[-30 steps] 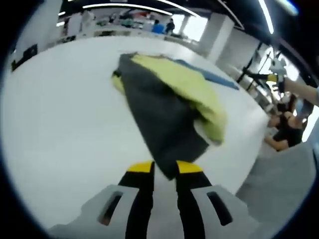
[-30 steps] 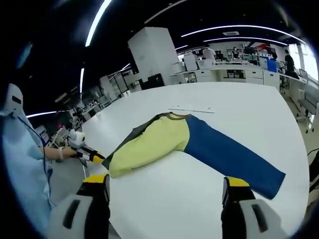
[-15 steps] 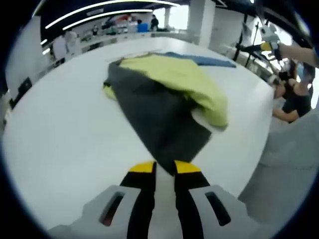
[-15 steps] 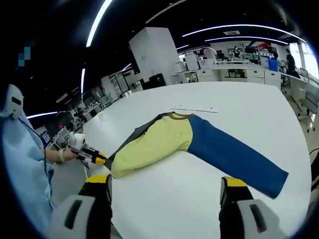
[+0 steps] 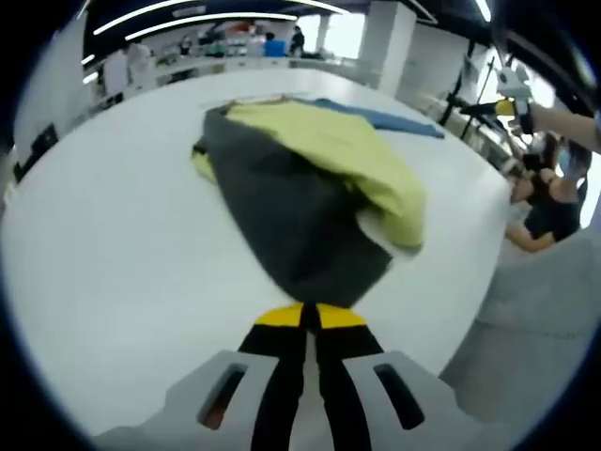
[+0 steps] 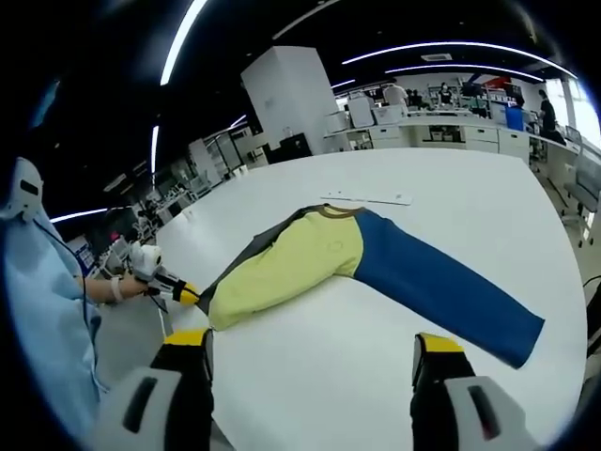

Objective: Fold the garment on the visible template until the final outline fits inside the template.

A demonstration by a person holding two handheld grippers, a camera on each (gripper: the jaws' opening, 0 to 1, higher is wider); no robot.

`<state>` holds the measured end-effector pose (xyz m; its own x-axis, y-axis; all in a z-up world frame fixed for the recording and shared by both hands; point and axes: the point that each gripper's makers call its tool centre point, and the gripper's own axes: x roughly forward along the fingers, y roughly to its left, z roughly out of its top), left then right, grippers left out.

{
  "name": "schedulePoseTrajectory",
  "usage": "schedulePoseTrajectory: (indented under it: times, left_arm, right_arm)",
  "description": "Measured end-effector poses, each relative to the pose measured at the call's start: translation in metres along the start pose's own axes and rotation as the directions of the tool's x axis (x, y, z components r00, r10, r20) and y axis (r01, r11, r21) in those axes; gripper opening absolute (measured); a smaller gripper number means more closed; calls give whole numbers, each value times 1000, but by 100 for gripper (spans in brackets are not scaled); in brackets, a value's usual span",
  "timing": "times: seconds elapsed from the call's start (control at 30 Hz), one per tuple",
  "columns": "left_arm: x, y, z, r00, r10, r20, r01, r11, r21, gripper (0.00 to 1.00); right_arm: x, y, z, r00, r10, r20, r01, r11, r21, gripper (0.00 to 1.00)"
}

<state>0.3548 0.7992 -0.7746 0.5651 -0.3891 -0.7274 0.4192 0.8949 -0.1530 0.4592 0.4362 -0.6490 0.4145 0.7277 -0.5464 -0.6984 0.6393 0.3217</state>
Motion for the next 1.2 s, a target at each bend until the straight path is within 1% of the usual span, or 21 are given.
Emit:
schedulePoseTrajectory:
  times: [0.07,0.17,0.2,0.3,0.43,0.5,0.53,0.6,0.63,0.67,0.7,0.73,0.8,0.83,0.87,0.93,1.0,1.03,1.07,1.13,1.2]
  left_arm:
    - [0,3,1,1000,0,-5,0,1000,-6,0]
    - [-6,8,5,1000,13,-16,-12,999,31,0]
    - [-7,11,7,1000,14,-14,-14,999,29,0]
    - [-13,26,14,1000,29,-5,-29,999,29,0]
    - [-25,48,28,999,50,14,-51,999,15,0]
    - [-31,67,32,998,65,15,-65,998,16,0]
    - [-36,79,36,996,87,19,-87,996,13,0]
    - [-44,90,44,994,107,21,-107,994,15,0]
    - [-48,105,44,992,127,18,-127,992,16,0]
    - [-51,113,46,990,138,17,-138,990,23,0]
    - [-55,113,50,990,144,14,-144,989,26,0]
    - [-58,119,52,988,152,9,-152,988,20,0]
    - [-63,138,58,985,175,8,-175,985,-4,0]
    - [-65,154,59,981,196,1,-196,981,10,0]
    - [-68,163,59,976,218,-10,-218,976,13,0]
    - [-70,176,67,975,222,-3,-222,975,23,0]
    - [-70,194,69,970,243,-12,-242,970,15,0]
    - [-70,191,70,969,246,-14,-246,969,7,0]
    - [-69,195,72,969,248,-16,-248,969,6,0]
    - [-64,212,78,965,259,-29,-259,966,8,0]
    - [-62,220,80,963,267,-37,-266,964,17,0]
  right_arm:
    - [0,0,0,1000,1,-1,-1,1000,2,87]
    - [1,2,1,1000,6,1,-6,1000,3,87]
    - [1,2,1,1000,4,-3,-4,1000,3,87]
    - [2,2,1,1000,4,-3,-4,1000,0,86]
    - [3,4,1,1000,3,-3,-3,1000,0,86]
    - [3,5,2,1000,5,0,-5,1000,1,87]
    - [3,8,2,1000,4,0,-4,1000,-1,87]
    - [3,7,3,1000,2,8,-2,1000,-2,87]
    - [3,7,4,1000,2,9,-2,1000,-1,87]
    - [3,7,4,1000,1,10,-1,1000,0,87]
    - [4,6,4,1000,0,13,0,1000,0,87]
    - [4,6,4,1000,0,13,0,1000,2,87]
    - [6,5,3,1000,2,11,-2,1000,6,87]
    - [7,6,3,1000,4,10,-4,1000,6,87]
    - [8,5,3,1000,4,10,-4,1000,7,87]
    - [9,5,3,1000,9,10,-9,1000,11,87]
    - [11,6,2,1000,13,5,-13,1000,13,87]
    - [11,5,2,1000,12,2,-12,1000,13,87]
    - [12,5,1,1000,12,0,-12,1000,14,87]
    - [12,4,2,1000,11,0,-11,1000,20,87]
    - [11,3,2,1000,9,-1,-9,1000,20,87]
